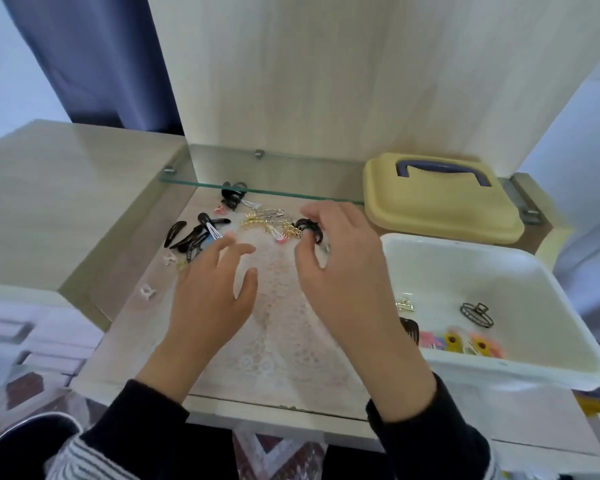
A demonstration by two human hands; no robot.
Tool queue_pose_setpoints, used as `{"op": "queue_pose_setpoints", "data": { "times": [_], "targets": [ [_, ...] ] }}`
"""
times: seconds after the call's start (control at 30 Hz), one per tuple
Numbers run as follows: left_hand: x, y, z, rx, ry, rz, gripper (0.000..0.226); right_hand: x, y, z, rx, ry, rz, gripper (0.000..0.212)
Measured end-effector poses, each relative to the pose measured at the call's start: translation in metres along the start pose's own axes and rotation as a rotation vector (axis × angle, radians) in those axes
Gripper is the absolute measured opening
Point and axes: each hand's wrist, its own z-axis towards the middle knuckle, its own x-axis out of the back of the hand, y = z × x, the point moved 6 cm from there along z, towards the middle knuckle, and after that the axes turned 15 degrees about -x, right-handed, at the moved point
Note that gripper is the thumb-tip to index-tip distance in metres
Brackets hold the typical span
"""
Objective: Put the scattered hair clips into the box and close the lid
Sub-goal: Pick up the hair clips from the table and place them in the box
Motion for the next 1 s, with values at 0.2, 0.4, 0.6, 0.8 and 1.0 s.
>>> {"op": "queue_pose_setpoints", "data": {
  "times": [0.2, 0.4, 0.6, 0.8, 1.0],
  "targets": [
    [0.004, -0.053, -0.03, 0.163, 0.062, 0.026, 0.036, -0.079, 0.016, -0.022, 0.041, -0.184, -0.079, 0.025],
    [0.014, -0.077, -0.047, 0.226, 0.115, -0.044, 0.036, -0.136, 0.031, -0.037, 0.001, -0.484, -0.025, 0.029],
    [0.019, -0.088, -0.059, 0.156, 0.113, -0.068, 0.058, -0.165, 0.024, -0.05, 0.085, -0.602, -0.046, 0.032],
    [0.016, -0.096, -0.065, 0.166, 0.134, -0.118, 0.054, -0.176, 0.024, -0.055, 0.154, -0.61, -0.221, 0.034],
    [0.015, -0.095, -0.061, 0.197, 0.176, -0.224, 0.037, -0.173, 0.032, -0.048, 0.096, -0.57, -0.162, 0.032]
  ]
}}
